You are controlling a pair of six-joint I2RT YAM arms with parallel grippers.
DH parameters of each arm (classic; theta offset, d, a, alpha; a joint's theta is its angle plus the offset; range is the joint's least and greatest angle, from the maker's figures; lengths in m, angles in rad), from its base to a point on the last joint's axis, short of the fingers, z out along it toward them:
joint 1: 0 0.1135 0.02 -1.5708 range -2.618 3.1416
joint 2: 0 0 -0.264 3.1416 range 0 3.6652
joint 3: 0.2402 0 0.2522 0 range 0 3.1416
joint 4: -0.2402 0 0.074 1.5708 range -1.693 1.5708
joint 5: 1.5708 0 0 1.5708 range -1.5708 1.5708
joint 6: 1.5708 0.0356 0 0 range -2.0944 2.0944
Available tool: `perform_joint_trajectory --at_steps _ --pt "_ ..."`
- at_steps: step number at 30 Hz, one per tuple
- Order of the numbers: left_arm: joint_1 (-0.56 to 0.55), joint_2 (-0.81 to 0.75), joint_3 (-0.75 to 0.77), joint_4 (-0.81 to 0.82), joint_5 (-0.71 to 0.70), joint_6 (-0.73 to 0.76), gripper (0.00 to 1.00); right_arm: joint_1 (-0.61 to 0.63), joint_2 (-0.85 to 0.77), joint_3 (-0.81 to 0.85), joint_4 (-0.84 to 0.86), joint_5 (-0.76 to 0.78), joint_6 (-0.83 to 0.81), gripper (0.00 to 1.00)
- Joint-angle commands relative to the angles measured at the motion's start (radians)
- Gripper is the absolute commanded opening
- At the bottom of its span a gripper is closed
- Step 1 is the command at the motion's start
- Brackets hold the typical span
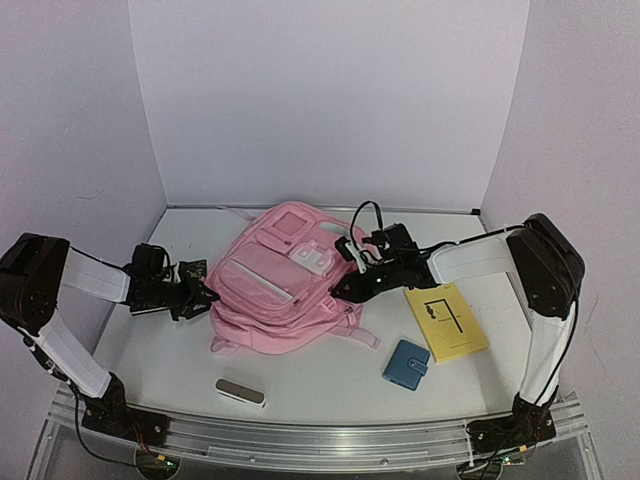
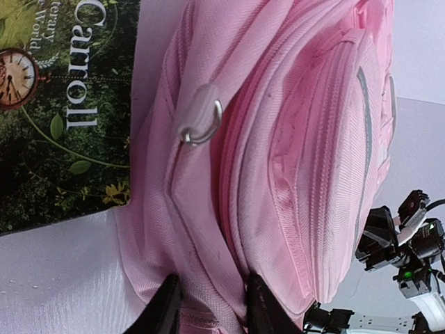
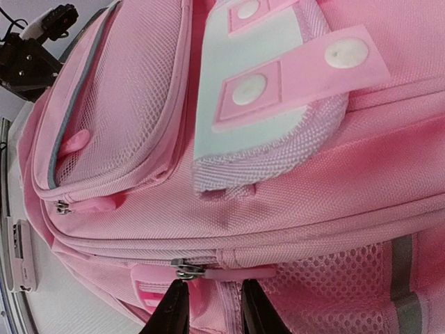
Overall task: Pack the student bag
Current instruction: Unzip the student bag at the center of the board.
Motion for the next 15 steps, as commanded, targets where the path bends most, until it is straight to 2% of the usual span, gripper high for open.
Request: perform_joint_trajectory --at_steps 1,4,7,15 --pt "-0.001 0.029 0.040 0.043 0.017 0.009 0.23 0.009 0.011 0.042 0.022 -0.006 -0.021 0.14" --pt "-0.001 0.027 0.034 0.053 0.022 0.003 0.12 0.010 -0.010 0.028 0.022 -0.004 -0.018 0.02" --pt "-0.001 0.020 0.027 0.060 0.025 -0.005 0.02 0.014 -0.037 0.013 0.022 -0.003 -0.009 0.00" --pt "-0.002 -0.006 0.021 0.060 0.019 -0.006 0.00 0.050 -0.093 -0.015 0.022 0.012 0.028 0.00"
